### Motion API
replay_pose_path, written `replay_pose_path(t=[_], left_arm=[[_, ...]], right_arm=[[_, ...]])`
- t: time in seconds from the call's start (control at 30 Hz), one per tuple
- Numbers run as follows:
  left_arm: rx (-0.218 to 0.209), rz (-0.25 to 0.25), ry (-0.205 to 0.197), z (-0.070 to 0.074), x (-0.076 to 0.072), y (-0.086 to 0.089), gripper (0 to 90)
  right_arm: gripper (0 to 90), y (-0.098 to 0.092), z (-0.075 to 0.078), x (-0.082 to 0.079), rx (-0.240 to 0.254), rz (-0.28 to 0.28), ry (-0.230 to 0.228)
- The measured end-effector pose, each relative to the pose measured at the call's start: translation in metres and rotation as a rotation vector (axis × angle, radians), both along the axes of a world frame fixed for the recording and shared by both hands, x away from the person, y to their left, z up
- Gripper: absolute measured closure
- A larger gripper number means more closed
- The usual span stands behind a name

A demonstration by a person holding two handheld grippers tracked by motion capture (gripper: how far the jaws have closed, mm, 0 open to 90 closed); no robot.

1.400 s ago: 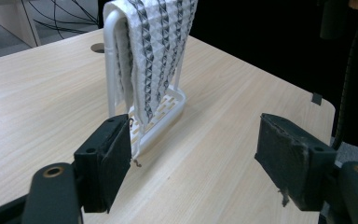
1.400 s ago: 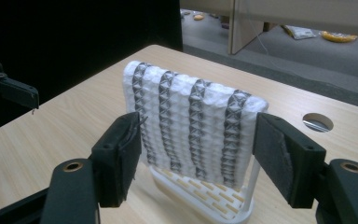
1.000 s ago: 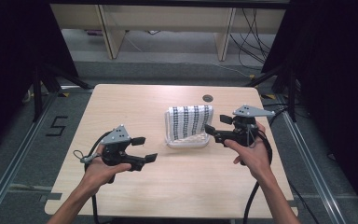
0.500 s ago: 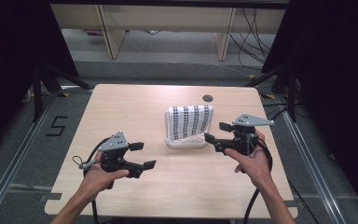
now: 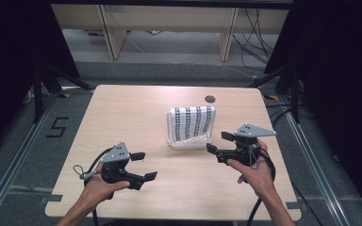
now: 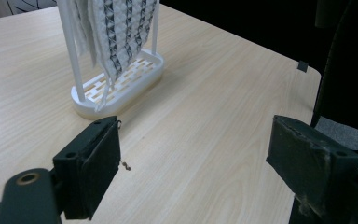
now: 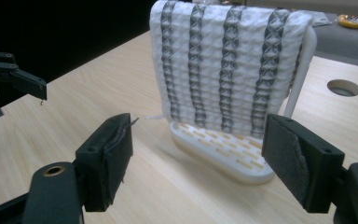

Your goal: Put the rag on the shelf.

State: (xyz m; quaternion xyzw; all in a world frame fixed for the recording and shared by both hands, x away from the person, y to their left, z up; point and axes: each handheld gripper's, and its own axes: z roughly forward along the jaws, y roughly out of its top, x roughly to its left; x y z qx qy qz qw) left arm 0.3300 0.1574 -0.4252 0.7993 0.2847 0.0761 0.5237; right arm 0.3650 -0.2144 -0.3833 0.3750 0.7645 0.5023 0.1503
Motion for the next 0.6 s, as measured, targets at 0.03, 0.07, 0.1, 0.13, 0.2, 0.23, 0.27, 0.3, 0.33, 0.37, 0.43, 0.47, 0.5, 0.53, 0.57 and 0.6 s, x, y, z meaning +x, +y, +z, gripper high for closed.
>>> replay_pose_path(t=[0.03,0.07,0.1,0.13,0.2,0.23,0.27,0.3,0.33,0.37,0.43,0.47,0.5,0.53,0.57,0.6], left_arm=[[0.001,0.0,0.0,-0.001,-0.002,0.0,16.3],[0.001,0.0,0.0,-0.001,-0.002,0.0,16.3],[-0.003,0.001,0.001,-0.003,-0.003,0.0,16.3],[-0.006,0.001,0.002,-0.004,-0.004,0.0,16.3],[-0.007,-0.01,0.004,-0.007,-0.006,0.0,16.3],[0.0,-0.004,0.005,-0.008,-0.008,0.0,16.3],[0.0,-0.004,0.005,-0.008,-0.008,0.0,16.3],[0.002,-0.005,0.007,-0.011,-0.01,0.0,16.3],[0.002,-0.005,0.007,-0.011,-0.01,0.0,16.3],[-0.007,-0.008,0.01,-0.014,-0.011,0.0,16.3],[0.004,-0.007,0.01,-0.017,-0.012,0.001,16.3],[0.004,-0.007,0.01,-0.017,-0.012,0.001,16.3],[0.009,-0.001,0.014,-0.021,-0.012,0.002,16.3],[0.009,0.002,0.02,-0.023,-0.013,0.003,16.3],[-0.002,0.005,0.025,-0.025,-0.013,0.003,16.3],[0.008,0.001,0.027,-0.026,-0.013,0.004,16.3]], right_arm=[[25.7,0.0,-0.002,-0.002,-0.012,0.008,-0.003],[25.7,0.0,-0.002,-0.002,-0.012,0.008,-0.003],[25.7,0.001,-0.003,-0.004,0.002,0.0,-0.005],[25.7,0.0,-0.003,-0.005,-0.02,0.002,-0.003],[25.7,0.002,-0.006,-0.008,-0.006,0.019,0.014],[25.7,0.003,-0.008,-0.012,-0.014,0.013,0.003],[25.6,0.002,-0.008,-0.012,-0.028,0.024,-0.002],[25.6,0.003,-0.009,-0.015,-0.021,0.025,0.013],[25.5,0.005,-0.01,-0.017,-0.007,0.02,0.021],[25.5,0.004,-0.011,-0.017,-0.024,0.036,0.002],[25.5,0.005,-0.014,-0.019,-0.027,0.036,0.0],[25.5,0.005,-0.014,-0.019,-0.027,0.036,0.0],[25.5,0.005,-0.014,-0.021,-0.029,0.029,0.015],[25.5,0.006,-0.016,-0.021,-0.019,0.038,0.031],[25.5,0.005,-0.018,-0.02,-0.026,0.038,0.001],[25.5,0.005,-0.021,-0.021,-0.025,0.038,0.016]])
